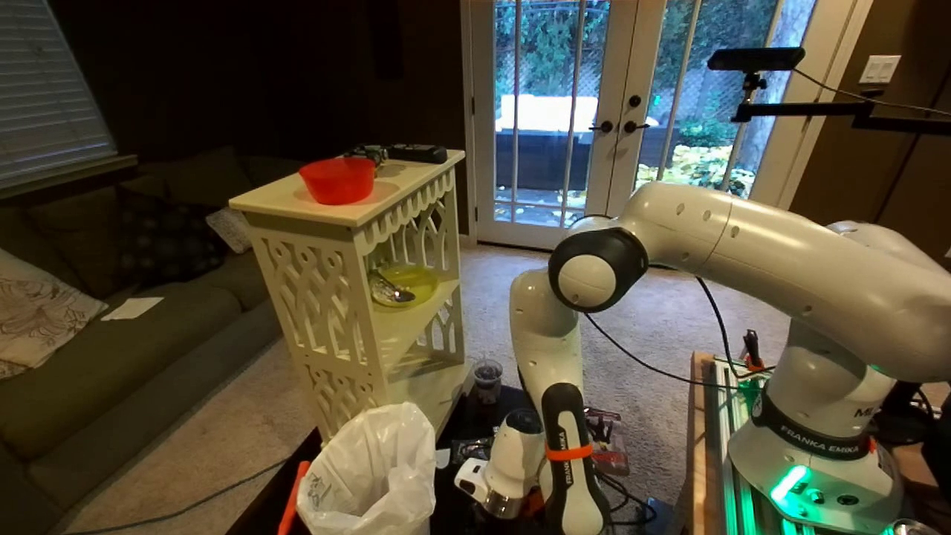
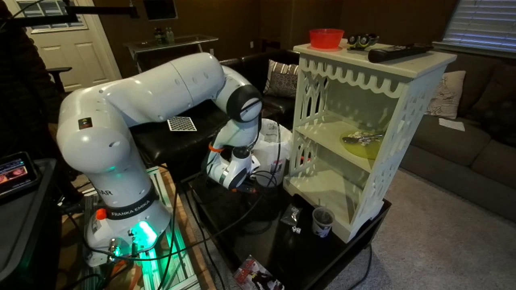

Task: Pick up the grey remote and place it on the middle shelf

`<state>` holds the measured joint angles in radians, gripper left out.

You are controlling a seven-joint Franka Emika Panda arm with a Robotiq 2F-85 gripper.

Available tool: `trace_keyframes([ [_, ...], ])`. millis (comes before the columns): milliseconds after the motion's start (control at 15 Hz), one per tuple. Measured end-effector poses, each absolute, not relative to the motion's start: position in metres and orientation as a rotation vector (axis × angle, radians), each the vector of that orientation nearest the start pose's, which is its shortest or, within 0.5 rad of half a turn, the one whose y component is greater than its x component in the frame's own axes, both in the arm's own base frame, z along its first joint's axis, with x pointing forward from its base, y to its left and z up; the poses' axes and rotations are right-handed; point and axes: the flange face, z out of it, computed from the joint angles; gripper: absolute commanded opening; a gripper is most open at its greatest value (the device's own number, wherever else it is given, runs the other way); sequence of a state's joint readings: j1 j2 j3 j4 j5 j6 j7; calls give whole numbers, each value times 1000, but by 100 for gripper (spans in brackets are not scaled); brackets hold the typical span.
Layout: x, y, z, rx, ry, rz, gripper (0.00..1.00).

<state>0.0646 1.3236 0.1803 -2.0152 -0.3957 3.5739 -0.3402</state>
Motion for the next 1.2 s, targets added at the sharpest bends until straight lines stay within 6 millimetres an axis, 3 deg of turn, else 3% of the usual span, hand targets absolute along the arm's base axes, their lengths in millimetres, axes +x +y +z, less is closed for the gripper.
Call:
trace_keyframes([
  [467, 387, 140, -43, -2922, -720, -295, 21],
  [533, 380, 137, -29, -2961, -663, -295, 46],
  [600, 377, 138, -20, -2966, -670, -299, 46],
  [667, 377, 139, -20, -2963, -674, -298, 46],
  [733, 378, 138, -22, -2964, -669, -296, 21],
  [1000, 381, 134, -27, -2973, -630, -301, 21],
  [1200, 391, 118, -20, -3001, -428, -364, 21],
])
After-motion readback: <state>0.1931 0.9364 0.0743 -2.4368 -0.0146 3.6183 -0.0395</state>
